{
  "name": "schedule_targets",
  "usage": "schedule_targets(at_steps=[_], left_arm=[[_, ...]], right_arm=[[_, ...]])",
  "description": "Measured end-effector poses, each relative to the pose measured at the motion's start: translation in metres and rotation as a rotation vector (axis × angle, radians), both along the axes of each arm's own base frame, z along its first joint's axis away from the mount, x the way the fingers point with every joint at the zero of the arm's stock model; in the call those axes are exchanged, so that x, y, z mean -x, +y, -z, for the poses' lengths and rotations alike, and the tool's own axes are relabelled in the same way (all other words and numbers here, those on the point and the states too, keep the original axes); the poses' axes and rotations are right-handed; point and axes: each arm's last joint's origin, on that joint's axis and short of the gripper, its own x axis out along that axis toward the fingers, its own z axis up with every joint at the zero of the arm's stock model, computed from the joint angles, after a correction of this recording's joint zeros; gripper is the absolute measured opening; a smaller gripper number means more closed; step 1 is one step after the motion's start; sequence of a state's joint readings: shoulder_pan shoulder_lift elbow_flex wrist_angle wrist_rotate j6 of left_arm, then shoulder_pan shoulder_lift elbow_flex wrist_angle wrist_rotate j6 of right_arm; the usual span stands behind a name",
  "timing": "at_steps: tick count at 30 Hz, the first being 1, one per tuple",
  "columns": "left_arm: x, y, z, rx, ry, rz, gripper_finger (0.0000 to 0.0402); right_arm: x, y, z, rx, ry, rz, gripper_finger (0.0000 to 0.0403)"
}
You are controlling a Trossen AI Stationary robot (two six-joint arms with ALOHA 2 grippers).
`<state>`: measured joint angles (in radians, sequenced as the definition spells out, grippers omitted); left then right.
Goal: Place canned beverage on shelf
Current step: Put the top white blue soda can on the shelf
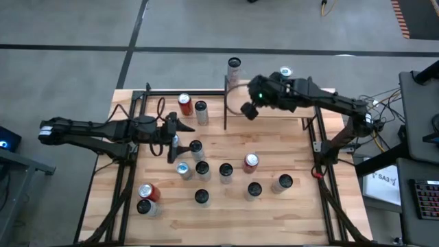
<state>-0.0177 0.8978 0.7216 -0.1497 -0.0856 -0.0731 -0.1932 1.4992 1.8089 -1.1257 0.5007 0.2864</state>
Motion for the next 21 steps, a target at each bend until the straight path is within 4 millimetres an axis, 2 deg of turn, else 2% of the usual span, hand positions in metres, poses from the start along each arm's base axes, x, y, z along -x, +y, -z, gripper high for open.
schedule_targets(at_steps=[5,10,16,21], left_arm=[[-0.006,0.0,0.005,0.072,0.039,-0.025,0.0326],[-0.015,-0.001,0.016,0.093,0.128,-0.011,0.0326],[-0.017,-0.002,0.032,0.049,0.266,0.007,0.0326],[-0.021,-0.002,0.039,-0.02,0.311,0.04,0.0327]], right_arm=[[-0.008,0.034,0.006,0.012,-0.011,-0.125,0.0011],[-0.016,0.061,0.02,0.015,-0.023,-0.22,0.0011],[-0.014,0.086,0.042,-0.005,-0.027,-0.275,0.0011],[-0.012,0.099,0.064,-0.01,-0.069,-0.313,0.0011]])
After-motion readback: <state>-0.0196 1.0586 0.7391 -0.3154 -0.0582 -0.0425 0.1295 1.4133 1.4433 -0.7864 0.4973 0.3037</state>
